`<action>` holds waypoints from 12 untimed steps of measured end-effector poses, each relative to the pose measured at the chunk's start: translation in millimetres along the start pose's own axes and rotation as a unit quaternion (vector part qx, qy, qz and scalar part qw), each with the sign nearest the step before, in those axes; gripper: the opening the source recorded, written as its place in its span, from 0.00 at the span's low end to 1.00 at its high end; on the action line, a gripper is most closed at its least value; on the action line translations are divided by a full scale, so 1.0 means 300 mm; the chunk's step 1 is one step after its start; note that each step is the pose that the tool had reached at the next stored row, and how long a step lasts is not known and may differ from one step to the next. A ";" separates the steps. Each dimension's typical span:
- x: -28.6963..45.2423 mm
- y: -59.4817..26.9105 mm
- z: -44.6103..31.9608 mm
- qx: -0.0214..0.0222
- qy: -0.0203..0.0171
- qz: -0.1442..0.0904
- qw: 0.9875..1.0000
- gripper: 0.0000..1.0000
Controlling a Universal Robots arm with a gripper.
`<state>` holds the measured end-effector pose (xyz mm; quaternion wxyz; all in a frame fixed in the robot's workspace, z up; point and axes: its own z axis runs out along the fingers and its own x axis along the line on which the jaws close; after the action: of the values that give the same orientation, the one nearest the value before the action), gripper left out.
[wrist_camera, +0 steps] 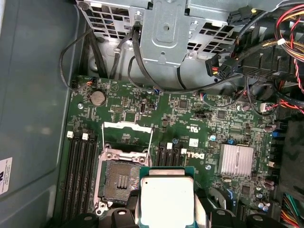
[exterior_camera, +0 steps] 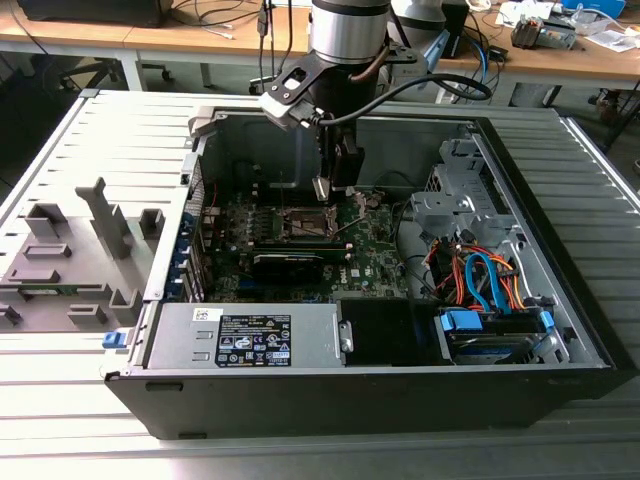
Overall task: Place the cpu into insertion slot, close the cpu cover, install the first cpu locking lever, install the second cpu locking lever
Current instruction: 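Place the cpu into insertion slot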
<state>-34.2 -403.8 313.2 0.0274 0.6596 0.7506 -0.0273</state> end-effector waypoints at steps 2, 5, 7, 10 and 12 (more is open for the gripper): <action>0.000 0.000 0.000 0.000 0.000 0.001 1.000 0.54; 0.000 0.000 0.000 0.000 -0.001 0.006 1.000 0.54; 0.000 0.000 0.000 0.001 -0.001 0.007 1.000 0.54; 0.000 0.000 0.000 0.001 -0.001 0.016 1.000 0.54; 0.000 0.000 0.000 0.002 -0.002 0.022 1.000 0.54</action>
<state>-34.2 -403.9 313.2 0.0283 0.6757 0.7360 -0.0296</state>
